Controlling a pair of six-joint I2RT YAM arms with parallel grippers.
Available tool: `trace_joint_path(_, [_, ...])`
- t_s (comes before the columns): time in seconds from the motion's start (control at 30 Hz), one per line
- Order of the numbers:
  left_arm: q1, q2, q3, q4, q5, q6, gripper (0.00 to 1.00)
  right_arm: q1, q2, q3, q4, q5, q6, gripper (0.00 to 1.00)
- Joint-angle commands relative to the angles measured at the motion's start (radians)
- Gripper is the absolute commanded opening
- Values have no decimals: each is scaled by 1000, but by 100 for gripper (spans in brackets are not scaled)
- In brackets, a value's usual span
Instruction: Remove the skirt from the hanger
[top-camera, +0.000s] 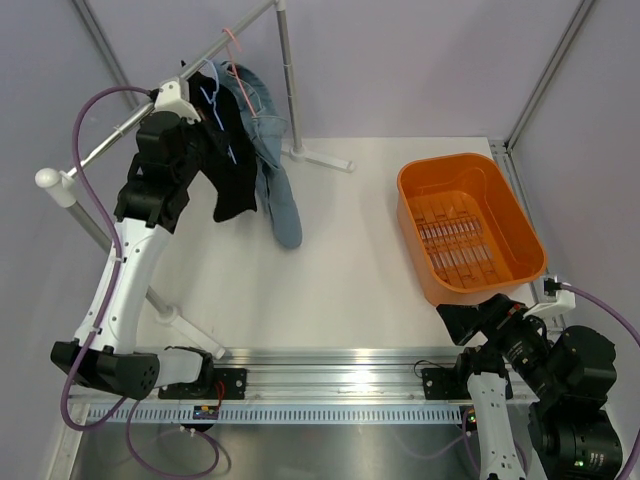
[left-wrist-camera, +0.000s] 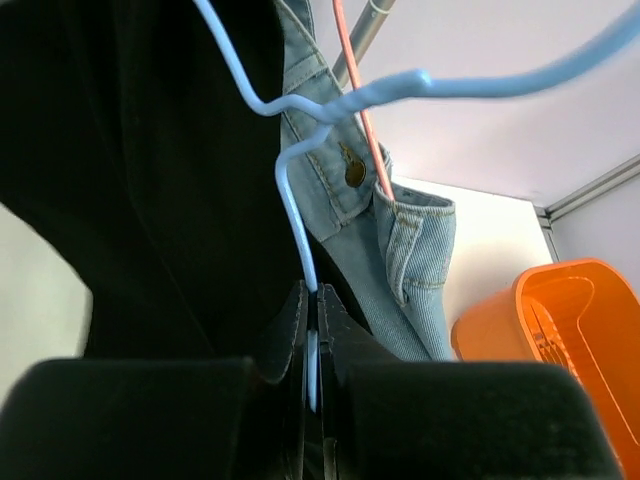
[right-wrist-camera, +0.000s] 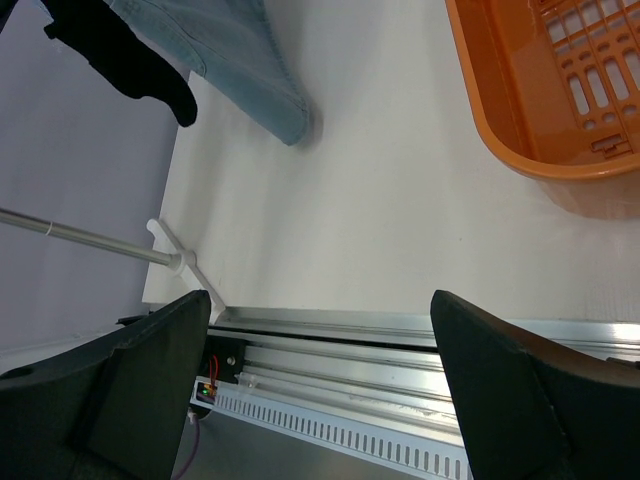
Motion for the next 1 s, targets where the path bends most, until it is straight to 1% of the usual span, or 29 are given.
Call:
trace_joint_path(0.0, [-18,-9,77,35,-5,29,0,-5,19,16,-6,9,-11,99])
trace_joint_path(0.2, [-23,1,170,-7,1,35,0,-5,16,21,-12,13,-11,100])
trace_joint_path(0.4, [-26,-28,190,-27,24,12,0,-5,17,19,-17,15,-11,99])
trace_joint_path(0.5, [-30,-69,164,-41,24,-5,0,-5,17,18,-15,10,-10,99])
trace_joint_path(0.53, [-32,-80,138,-44,57,-11,0,-5,17,18,-17,9,-11,99])
trace_joint_path(0.77, [-40,-209,23,-94,125,-43,0,-5,31,16,-17,9,-26,99])
trace_joint_path(0.9, [-38,-288,-14,-125,174,-40,0,-5,37,-2,-5,-5,-26,99])
trace_joint_path(0.97, [-40,-316,-29,-168,205,-45,0,-3,43,-17,2,-29,-19,99])
